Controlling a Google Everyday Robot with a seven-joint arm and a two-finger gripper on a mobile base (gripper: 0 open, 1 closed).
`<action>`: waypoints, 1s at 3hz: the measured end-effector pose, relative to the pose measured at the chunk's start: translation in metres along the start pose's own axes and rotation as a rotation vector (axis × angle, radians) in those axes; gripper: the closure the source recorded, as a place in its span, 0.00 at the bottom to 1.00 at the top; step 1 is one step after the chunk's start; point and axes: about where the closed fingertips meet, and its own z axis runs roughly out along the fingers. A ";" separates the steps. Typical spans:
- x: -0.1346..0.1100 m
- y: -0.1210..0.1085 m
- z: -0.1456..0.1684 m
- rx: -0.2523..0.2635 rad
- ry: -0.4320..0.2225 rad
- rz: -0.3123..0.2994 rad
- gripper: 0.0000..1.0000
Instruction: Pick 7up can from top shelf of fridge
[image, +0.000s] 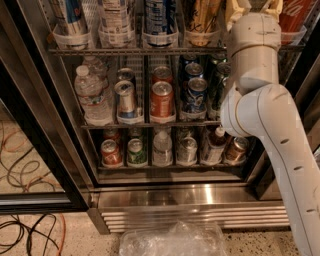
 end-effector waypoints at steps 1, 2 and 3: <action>-0.001 0.001 -0.003 -0.005 -0.037 0.006 1.00; -0.002 0.002 -0.009 -0.010 -0.091 0.010 1.00; -0.003 0.002 -0.008 -0.009 -0.093 0.010 1.00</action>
Offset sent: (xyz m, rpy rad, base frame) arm -0.0151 0.0033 -0.0088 -0.0134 -0.1530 0.0133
